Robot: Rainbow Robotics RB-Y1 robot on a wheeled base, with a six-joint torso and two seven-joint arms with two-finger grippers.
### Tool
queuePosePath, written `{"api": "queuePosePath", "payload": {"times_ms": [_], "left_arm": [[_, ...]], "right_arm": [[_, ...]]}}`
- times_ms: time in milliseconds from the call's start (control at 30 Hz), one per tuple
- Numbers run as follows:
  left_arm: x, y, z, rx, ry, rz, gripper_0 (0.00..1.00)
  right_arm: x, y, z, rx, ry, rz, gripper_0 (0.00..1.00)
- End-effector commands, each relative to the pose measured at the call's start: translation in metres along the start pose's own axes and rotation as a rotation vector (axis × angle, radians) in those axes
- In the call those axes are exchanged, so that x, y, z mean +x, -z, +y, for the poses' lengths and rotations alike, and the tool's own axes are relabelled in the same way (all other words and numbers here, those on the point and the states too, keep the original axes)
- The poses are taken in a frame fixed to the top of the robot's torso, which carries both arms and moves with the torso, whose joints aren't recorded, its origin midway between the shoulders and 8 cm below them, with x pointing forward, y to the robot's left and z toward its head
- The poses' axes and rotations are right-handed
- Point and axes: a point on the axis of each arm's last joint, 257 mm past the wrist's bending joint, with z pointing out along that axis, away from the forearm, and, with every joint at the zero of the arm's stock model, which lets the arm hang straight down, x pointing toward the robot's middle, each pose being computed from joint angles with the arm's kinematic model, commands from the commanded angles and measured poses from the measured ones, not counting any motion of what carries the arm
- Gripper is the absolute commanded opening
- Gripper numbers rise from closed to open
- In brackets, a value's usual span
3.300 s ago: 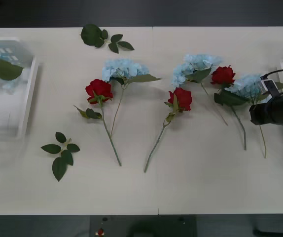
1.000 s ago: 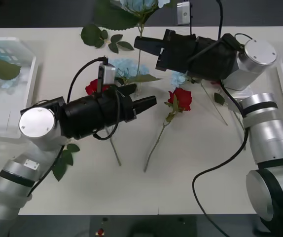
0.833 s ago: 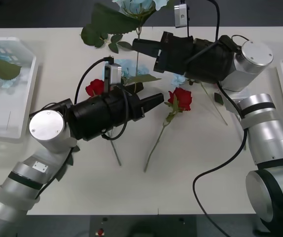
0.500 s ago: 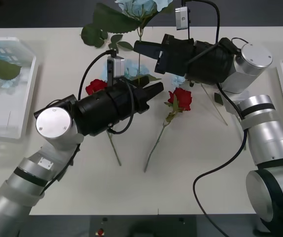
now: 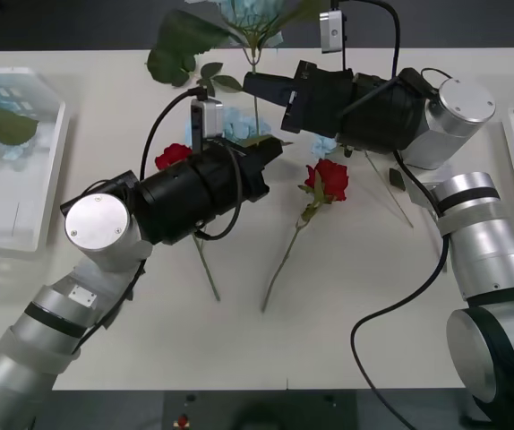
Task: Put the red flowers into the right box and the blue flowers into the left box
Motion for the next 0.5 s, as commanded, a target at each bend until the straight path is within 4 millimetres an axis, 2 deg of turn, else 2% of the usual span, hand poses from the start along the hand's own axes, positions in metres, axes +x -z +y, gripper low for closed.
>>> {"api": "queuePosePath", "payload": {"times_ms": [33,67,100,133,200,300,367,500], "left_arm": [[-0.024,0.003,0.005,0.002,0.011,-0.028,0.00],[-0.027,0.005,0.006,0.002,0.010,-0.028,0.00],[-0.027,0.007,0.009,0.003,0.012,-0.023,0.00],[-0.030,0.011,0.011,0.008,0.013,-0.016,0.00],[-0.033,0.019,0.015,0.020,0.034,0.000,0.00],[-0.046,0.033,0.021,0.037,0.086,0.012,0.00],[-0.055,0.042,0.027,0.039,0.110,0.015,0.00],[-0.074,0.077,0.058,-0.005,0.158,0.040,0.00]], "right_arm": [[-0.023,-0.001,0.002,-0.004,0.080,-0.012,0.00],[-0.023,0.000,0.001,-0.001,0.081,-0.011,0.02],[-0.023,0.001,0.000,0.003,0.082,-0.012,0.19],[-0.024,0.003,-0.002,0.010,0.081,-0.012,0.41],[-0.025,0.005,-0.005,0.021,0.087,-0.008,0.60],[-0.026,0.012,-0.010,0.035,0.098,0.003,0.77],[-0.027,0.017,-0.013,0.043,0.105,0.010,0.83],[-0.028,0.027,-0.017,0.052,0.120,0.033,0.88]]}}
